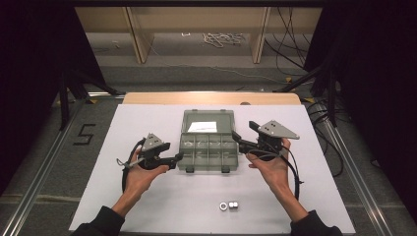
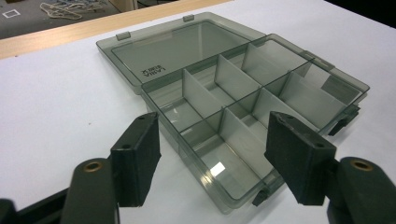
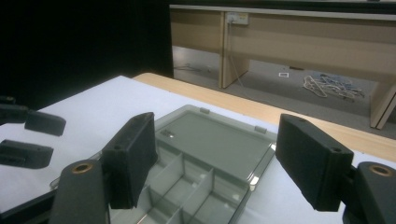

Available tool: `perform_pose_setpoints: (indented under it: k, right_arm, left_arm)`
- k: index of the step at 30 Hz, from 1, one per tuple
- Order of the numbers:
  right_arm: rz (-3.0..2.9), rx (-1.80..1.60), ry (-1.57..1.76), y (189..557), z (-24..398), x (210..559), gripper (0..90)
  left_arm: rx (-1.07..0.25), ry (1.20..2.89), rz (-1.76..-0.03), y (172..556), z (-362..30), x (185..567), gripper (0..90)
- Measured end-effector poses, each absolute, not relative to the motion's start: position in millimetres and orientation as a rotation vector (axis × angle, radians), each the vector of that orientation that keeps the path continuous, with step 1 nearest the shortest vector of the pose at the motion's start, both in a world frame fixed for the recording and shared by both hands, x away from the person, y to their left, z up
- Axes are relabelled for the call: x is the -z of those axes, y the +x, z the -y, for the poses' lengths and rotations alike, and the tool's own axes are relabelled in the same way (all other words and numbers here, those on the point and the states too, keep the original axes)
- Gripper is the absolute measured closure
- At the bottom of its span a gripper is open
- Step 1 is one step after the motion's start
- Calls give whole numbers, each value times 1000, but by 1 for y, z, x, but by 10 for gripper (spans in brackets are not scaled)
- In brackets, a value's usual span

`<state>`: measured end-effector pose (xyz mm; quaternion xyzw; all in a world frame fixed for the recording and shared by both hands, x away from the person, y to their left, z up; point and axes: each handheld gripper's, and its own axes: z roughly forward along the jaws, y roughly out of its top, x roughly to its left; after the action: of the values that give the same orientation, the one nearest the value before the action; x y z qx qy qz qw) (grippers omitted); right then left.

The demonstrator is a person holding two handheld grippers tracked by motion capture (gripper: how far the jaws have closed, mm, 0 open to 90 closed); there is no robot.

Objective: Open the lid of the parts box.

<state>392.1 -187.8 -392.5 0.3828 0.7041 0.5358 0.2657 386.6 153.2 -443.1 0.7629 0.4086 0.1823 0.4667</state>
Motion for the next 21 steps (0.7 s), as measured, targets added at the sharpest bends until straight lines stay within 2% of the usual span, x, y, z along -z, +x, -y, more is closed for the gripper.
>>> perform_pose_setpoints:
  k: [21]
  right_arm:
    - [-1898,-1473,1003,347,203,401,280]
  left_arm:
    - [-394,1895,-883,364,-141,435,311]
